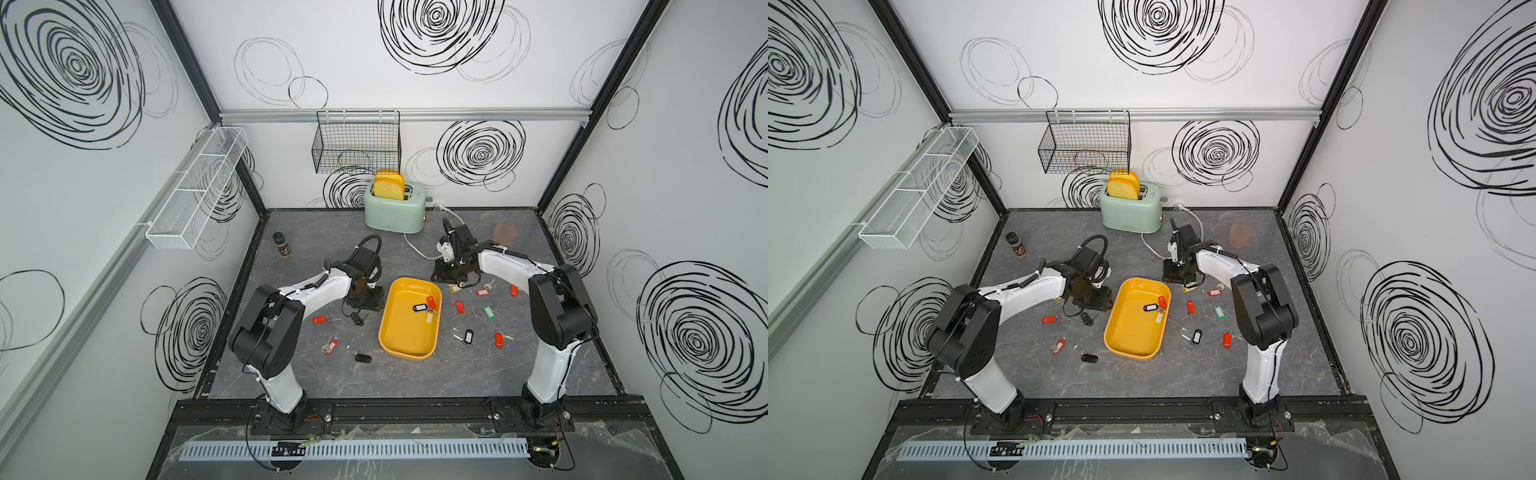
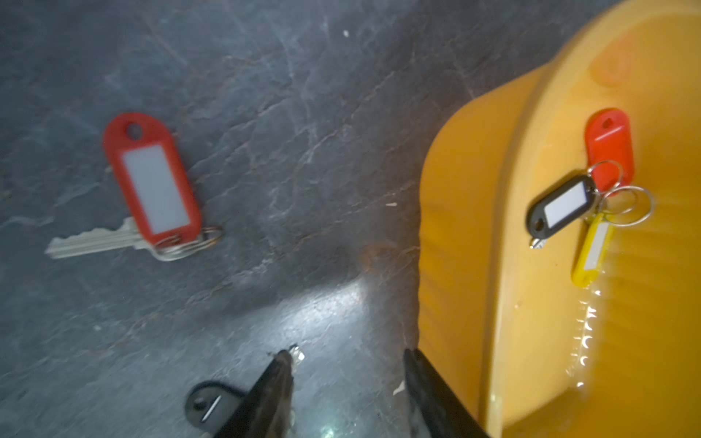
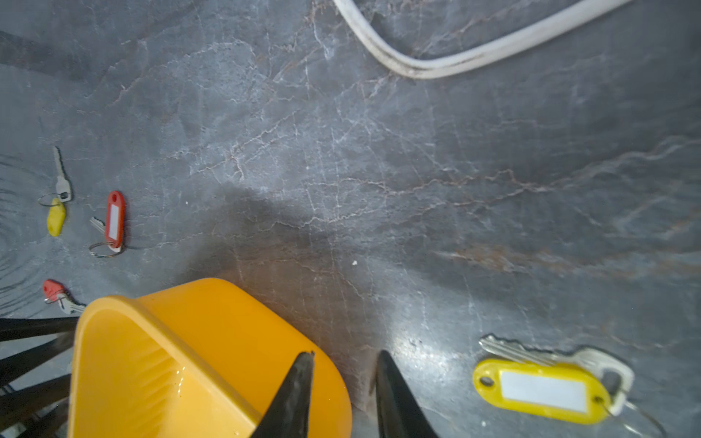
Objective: Take the keys out of the storage box
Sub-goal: Adjust the storage box at the center of the board.
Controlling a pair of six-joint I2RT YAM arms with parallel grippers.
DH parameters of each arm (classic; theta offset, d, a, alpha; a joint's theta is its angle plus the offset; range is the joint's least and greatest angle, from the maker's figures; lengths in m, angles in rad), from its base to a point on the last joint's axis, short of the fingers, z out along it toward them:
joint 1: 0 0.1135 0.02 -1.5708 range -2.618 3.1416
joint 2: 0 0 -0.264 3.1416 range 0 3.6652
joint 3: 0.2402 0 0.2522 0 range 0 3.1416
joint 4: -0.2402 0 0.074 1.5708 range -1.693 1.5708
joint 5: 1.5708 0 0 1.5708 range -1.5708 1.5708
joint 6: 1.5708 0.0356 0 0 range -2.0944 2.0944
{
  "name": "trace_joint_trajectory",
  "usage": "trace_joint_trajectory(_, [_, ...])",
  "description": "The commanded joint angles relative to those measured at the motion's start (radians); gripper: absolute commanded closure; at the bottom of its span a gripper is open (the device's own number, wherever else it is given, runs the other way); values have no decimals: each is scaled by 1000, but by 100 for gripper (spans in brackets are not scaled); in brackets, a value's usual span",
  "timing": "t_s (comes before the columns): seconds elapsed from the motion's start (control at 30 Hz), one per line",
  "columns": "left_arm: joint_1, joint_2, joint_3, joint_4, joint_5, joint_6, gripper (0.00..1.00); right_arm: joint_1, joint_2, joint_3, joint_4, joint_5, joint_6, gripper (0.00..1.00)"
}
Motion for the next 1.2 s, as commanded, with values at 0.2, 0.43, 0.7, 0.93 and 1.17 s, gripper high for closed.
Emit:
trace_joint_trajectory(0.2, [10,-185,32,-2,-61,10,48,-24,-235,-119,2,18,-42,68])
trace_joint_trajectory(0.43, [-124,-196,87,38,-36,40,53,-44,-438,-274,49,-16,-58,68])
trace_joint_trajectory(0.7, [-275,-51,160,76,-66,65,58,-80,-619,-418,78,-32,-36,68])
trace_joint_trajectory(0.93, [-324,70,192,147,-93,79,57,-107,-702,-485,76,-47,-14,69])
trace_joint_trajectory(1.17, [-347,185,254,194,-126,71,56,-129,-739,-513,70,-50,-13,69])
